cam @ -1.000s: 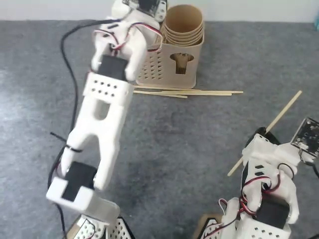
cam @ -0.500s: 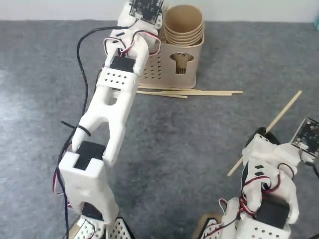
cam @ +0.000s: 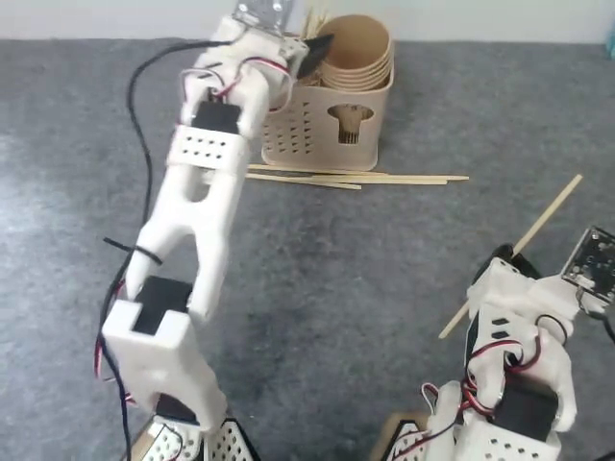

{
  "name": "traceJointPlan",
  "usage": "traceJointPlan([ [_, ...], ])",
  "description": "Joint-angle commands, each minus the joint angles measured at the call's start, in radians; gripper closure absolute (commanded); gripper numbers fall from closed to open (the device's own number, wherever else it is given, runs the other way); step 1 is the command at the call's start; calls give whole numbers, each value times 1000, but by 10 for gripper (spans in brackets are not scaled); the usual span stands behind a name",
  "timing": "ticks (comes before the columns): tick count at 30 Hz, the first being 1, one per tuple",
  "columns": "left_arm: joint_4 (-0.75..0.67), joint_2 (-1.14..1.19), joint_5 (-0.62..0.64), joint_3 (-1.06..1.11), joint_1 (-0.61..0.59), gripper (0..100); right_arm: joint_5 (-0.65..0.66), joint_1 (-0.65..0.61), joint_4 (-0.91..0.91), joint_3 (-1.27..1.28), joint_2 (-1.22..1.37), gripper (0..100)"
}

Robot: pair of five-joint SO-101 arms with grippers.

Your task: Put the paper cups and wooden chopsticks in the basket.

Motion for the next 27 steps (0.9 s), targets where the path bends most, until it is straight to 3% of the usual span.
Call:
traceJointPlan([
  [1,133,-201,12,-64,-46,652,-8,2,-71,-9,5,991],
  [10,417,-574,17,-59,-160,652,-11,-151,-220,-15,7,991],
  [19,907,-804,17,8,-374,652,-112,-186,-518,-127,179,991],
  [22,895,-865,17,148,-450,652,-164,-186,-524,-261,325,991],
  [27,634,-1014,23,533,-497,652,-192,-219,-527,-485,529,991],
])
